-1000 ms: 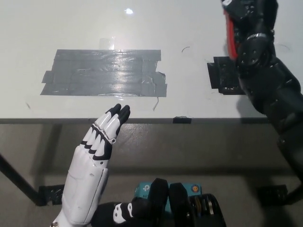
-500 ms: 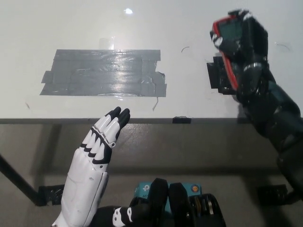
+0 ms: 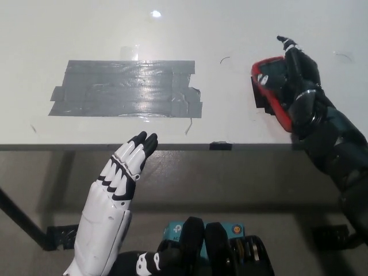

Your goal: The robot first picks the multimeter with right hand and then unfolds the black stand on the back of it using left hand

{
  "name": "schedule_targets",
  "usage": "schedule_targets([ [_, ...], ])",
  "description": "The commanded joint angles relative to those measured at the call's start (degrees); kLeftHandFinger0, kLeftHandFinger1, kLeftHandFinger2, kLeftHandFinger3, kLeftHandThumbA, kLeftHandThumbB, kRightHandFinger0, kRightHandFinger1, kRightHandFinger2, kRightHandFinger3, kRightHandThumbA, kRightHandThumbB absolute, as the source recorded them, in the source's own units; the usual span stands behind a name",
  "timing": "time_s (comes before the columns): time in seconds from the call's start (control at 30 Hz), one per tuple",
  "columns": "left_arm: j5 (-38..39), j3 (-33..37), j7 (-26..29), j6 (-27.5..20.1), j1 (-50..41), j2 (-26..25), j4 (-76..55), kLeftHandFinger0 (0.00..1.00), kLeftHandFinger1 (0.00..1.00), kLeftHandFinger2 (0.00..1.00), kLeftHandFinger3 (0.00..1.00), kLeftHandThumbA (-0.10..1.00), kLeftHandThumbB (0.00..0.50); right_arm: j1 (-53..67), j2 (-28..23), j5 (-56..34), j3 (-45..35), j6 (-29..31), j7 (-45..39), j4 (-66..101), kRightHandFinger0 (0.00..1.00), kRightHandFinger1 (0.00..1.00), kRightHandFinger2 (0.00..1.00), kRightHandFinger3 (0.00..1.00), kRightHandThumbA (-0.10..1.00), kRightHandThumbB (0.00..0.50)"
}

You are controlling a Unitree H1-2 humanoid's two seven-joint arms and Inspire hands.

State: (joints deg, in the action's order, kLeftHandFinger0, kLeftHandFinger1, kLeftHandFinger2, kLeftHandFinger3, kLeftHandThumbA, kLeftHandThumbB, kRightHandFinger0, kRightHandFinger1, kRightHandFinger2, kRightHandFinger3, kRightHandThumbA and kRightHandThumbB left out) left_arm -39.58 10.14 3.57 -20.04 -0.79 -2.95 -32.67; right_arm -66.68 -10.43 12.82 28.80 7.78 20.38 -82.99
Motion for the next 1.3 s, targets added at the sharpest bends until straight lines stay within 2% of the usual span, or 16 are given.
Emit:
schedule_targets([
  [0.0, 0.3, -0.06, 1.53, -2.58, -0.28, 0.65, 0.11, 1.0, 1.0, 1.0, 1.0, 1.0, 0.282, -4.5, -1.42, 1.93, -1.09, -0.2, -5.55, 1.71, 1.0, 1.0, 1.0, 1.0, 0.91, 0.5],
  [0.1, 0.07, -0.08, 1.57, -2.81, -0.2, 0.82, 0.2, 1.0, 1.0, 1.0, 1.0, 1.0, 0.284, -5.36, -1.35, 1.2, -2.6, 0.79, -6.23, 2.27, 1.0, 1.0, 1.0, 1.0, 0.91, 0.5],
  [0.13, 0.18, -0.07, 1.68, -3.02, -0.2, 0.87, 0.33, 1.0, 1.0, 1.0, 1.0, 1.0, 0.282, -5.65, -1.37, 1.45, -2.88, 0.98, -6.32, 2.42, 1.0, 1.0, 1.0, 1.0, 1.0, 0.5],
  [0.2, 0.6, -0.03, 1.26, -2.74, -0.26, 0.86, 0.09, 1.0, 1.0, 1.0, 1.0, 1.0, 0.282, -6.36, -1.38, 2.01, -3.24, 2.16, -5.07, 3.1, 1.0, 1.0, 1.0, 1.0, 0.95, 0.497],
  [0.37, 0.7, -0.25, 1.35, -2.98, -0.21, 0.78, 0.31, 1.0, 1.0, 1.0, 1.0, 1.0, 0.28, -8.22, -1.91, 1.05, -6.63, 6.55, -0.33, 6.31, 1.0, 1.0, 1.0, 1.0, 1.0, 0.49],
  [0.47, 0.96, -0.64, 0.53, -1.98, 2.08, 0.64, 0.68, 1.0, 1.0, 1.0, 1.0, 1.0, 0.287, -9.99, -4.12, 1.94, -10.13, 10.69, 4.08, 13.85, 1.0, 1.0, 1.0, 1.0, 1.0, 0.415],
  [0.53, 2.03, -1.18, -0.07, -1.19, 5.5, 0.39, 1.79, 1.0, 1.0, 1.0, 1.0, 1.0, 0.294, -10.3, -6.47, 0.66, -14.23, 12.02, 2.31, 24.81, 1.0, 1.0, 1.0, 1.0, 1.0, 0.442],
  [0.6, 2.52, -1.77, 0.02, -0.91, 7.92, 0.21, 2.87, 1.0, 1.0, 1.0, 1.0, 1.0, 0.293, -8.19, -8.51, 0.25, -17.17, 9.71, -0.33, 39.52, 1.0, 1.0, 1.0, 1.0, 1.0, 0.494],
  [0.63, 2.71, -2.11, 0.07, -0.7, 9.96, 0.19, 3.82, 1.0, 1.0, 1.0, 1.0, 1.0, 0.292, -8.42, -9.34, 0.4, -17.9, 8.63, -1.21, 43.06, 1.0, 1.0, 1.0, 1.0, 1.0, 0.5],
  [0.67, 2.94, -2.63, 0.08, -0.36, 11.32, -0.07, 4.53, 1.0, 1.0, 1.0, 1.0, 1.0, 0.298, -6.04, -10.7, 0.79, -18.9, 5.6, -3.38, 53.36, 1.0, 1.0, 1.0, 1.0, 1.0, 0.472],
  [0.73, 3.05, -3.24, -0.22, 0.45, 13.01, -0.37, 5.25, 1.0, 1.0, 1.0, 1.0, 1.0, 0.3, -3.84, -11.68, 0.27, -20.12, 2.2, -5.83, 62.58, 1.0, 1.0, 1.0, 1.0, 1.0, 0.458],
  [0.77, 3.62, -3.75, -0.45, 0.85, 14.48, -0.94, 6.24, 1.0, 1.0, 1.0, 1.0, 1.0, 0.295, -1.27, -11.71, -1.57, -21.55, -0.31, -7.06, 71.1, 1.0, 1.0, 1.0, 1.0, 1.0, 0.426],
  [0.9, 4.94, -5.3, -0.02, 1.4, 18.19, -2.32, 10.55, 1.0, 1.0, 1.0, 1.0, 1.0, 0.241, 7.09, -10.2, -6.92, -24.55, -8.94, -8.81, 96.75, 1.0, 1.0, 1.0, 1.0, 1.0, 0.365],
  [1.1, 7.92, -7.71, 0.28, 2.43, 23.43, -5.19, 19.94, 1.0, 1.0, 1.0, 1.0, 1.0, 0.243, 21.86, -8.81, -10.39, -24.49, -10.7, -8.04, 117.51, 1.0, 1.0, 1.0, 1.0, 1.0, 0.373],
  [1.17, 8.97, -8.25, 0.18, 2.54, 24.98, -6.17, 23.27, 1.0, 1.0, 1.0, 1.0, 1.0, 0.238, 27.31, -9.7, -11.29, -23.67, -8.08, -8.24, 120.12, 1.0, 1.0, 1.0, 1.0, 1.0, 0.375],
  [1.27, 9.83, -8.77, 0.22, 2.63, 26.3, -7.11, 27.01, 1.0, 1.0, 1.0, 1.0, 1.0, 0.236, 33.78, -9.4, -11.72, -22.64, -5.32, -7.88, 122.26, 1.0, 1.0, 1.0, 1.0, 1.0, 0.414],
])
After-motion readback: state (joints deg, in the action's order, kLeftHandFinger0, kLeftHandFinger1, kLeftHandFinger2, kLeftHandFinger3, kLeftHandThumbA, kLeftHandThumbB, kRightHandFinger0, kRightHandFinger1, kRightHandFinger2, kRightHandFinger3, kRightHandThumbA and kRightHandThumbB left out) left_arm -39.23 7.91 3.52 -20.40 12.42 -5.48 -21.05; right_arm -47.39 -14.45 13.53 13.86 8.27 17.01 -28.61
